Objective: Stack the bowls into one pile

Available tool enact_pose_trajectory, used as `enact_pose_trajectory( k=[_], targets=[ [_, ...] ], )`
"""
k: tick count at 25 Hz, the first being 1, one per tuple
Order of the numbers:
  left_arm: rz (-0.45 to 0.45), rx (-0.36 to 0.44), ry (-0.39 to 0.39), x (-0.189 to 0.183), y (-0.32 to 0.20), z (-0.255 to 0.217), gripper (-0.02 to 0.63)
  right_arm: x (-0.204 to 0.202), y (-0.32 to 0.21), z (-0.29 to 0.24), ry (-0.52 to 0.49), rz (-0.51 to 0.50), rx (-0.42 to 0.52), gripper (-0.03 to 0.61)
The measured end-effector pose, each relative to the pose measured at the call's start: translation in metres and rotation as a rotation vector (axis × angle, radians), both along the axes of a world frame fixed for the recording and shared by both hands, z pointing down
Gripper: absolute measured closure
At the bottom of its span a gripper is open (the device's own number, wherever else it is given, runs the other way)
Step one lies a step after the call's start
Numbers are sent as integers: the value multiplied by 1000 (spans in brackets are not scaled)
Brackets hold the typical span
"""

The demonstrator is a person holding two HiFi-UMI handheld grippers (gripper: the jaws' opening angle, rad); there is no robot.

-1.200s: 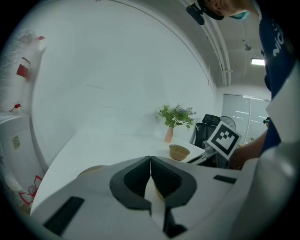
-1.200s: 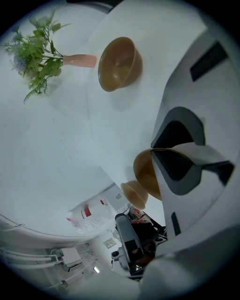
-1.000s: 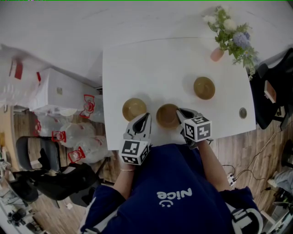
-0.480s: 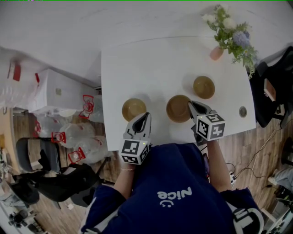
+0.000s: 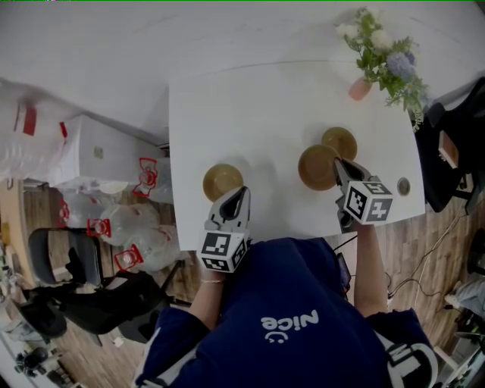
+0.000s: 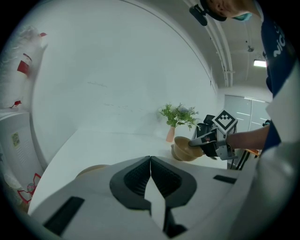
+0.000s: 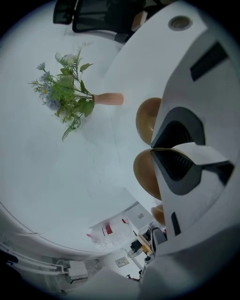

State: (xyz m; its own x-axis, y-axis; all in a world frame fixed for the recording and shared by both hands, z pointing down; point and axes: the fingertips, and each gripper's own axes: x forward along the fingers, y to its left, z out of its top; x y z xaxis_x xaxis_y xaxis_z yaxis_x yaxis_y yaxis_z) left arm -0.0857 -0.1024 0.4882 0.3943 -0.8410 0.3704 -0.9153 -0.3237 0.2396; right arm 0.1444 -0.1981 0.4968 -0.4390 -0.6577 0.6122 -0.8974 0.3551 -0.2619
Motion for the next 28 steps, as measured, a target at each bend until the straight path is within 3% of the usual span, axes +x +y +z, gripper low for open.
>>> enact_pose_trajectory(
  k=[10,17,28],
  targets=[
    [-7,-5,-12,4,0,1,595,45,-30,-1,52,83,20,541],
    [3,-27,-12,9,-2,7,595,71,-50,12,29,146,-15,541],
    [2,-64,-15,10,-3,15,595,81,-70,33,72,159,-67,541]
  ],
)
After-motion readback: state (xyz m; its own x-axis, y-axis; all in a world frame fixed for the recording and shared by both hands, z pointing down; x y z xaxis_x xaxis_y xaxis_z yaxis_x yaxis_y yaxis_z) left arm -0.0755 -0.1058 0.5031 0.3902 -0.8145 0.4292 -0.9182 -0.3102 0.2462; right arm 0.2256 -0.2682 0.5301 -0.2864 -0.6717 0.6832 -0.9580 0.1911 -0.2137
